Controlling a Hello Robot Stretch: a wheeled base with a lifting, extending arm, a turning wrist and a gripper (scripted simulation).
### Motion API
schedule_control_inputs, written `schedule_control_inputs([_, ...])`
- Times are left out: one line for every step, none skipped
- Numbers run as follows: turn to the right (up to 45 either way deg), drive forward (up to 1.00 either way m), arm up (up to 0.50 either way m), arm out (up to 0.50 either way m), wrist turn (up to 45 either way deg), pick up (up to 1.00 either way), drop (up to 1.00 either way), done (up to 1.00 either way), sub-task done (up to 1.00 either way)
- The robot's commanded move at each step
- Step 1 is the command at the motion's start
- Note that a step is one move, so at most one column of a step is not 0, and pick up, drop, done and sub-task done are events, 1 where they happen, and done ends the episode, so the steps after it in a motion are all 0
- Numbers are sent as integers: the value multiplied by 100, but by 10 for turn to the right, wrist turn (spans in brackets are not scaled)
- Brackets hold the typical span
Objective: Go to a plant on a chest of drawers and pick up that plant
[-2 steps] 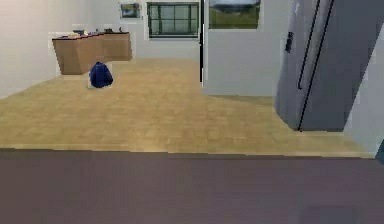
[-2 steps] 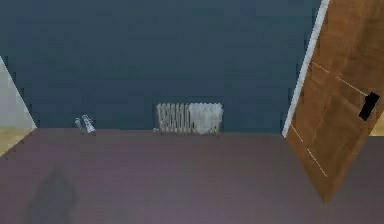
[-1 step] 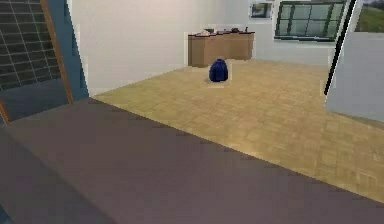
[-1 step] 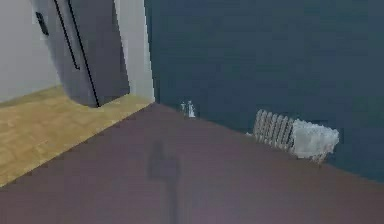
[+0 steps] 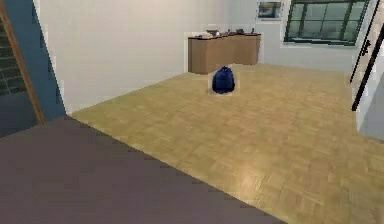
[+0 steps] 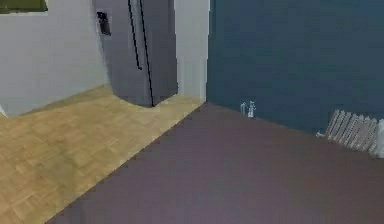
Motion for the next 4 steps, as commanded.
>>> schedule_control_inputs([-450,0,0,0,0,0,0,0,0])
schedule_control_inputs([0,5,0,0,0,0,0,0,0])
schedule_control_inputs([-90,0,0,0,0,0,0,0,0])
schedule_control_inputs([0,100,0,0,0,0,0,0,0])
